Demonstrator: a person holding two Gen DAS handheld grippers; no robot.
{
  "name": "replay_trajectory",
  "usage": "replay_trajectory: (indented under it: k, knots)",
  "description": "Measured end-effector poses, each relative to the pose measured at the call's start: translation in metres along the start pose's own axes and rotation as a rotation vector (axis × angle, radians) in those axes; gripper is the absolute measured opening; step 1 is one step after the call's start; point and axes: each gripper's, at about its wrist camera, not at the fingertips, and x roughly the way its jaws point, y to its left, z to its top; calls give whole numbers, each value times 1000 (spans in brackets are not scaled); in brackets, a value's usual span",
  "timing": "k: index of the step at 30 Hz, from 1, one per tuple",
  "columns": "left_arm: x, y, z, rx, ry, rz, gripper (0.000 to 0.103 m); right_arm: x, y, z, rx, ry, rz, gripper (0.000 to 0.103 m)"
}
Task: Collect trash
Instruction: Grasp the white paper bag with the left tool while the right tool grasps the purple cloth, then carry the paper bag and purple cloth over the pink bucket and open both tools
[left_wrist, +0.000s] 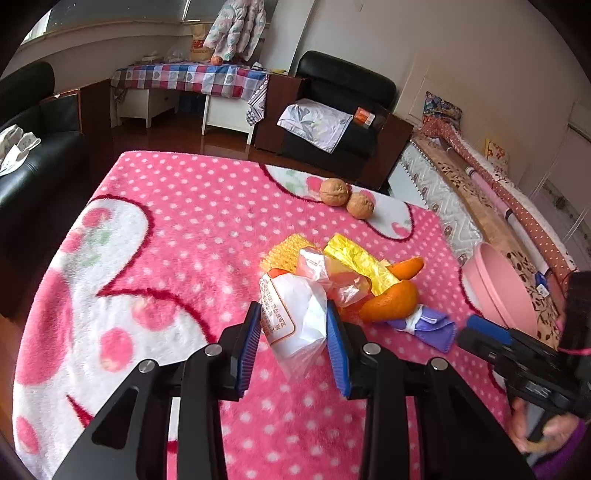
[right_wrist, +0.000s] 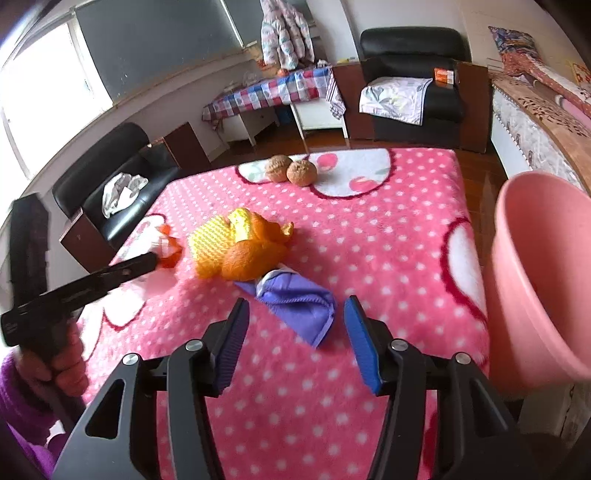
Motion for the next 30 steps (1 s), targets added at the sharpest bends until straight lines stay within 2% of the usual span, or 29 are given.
replay_trajectory:
  k: [5,10,14,20,25,30]
  knots:
    - [-2,-1,-2,8,6,-22,33,25,1,7,-41,49,-29,54]
    - [0,-3,-4,12,15,-31,34,32,0,8,-27,65,37,54]
    - [-1,-4,-4,11,14,-36,34,34,2,4,-17,93,82,39]
    - [-5,-6,-5,17,10,-46,34,17,12,-5,-30,93,117,23]
    - [-12,-12,-5,26,0,-54,34,-10,25,-13,-73,63,124,21]
    - [-17,-17,-4,36,-11,-61,34,-39,18,-15,-45,9,108,21]
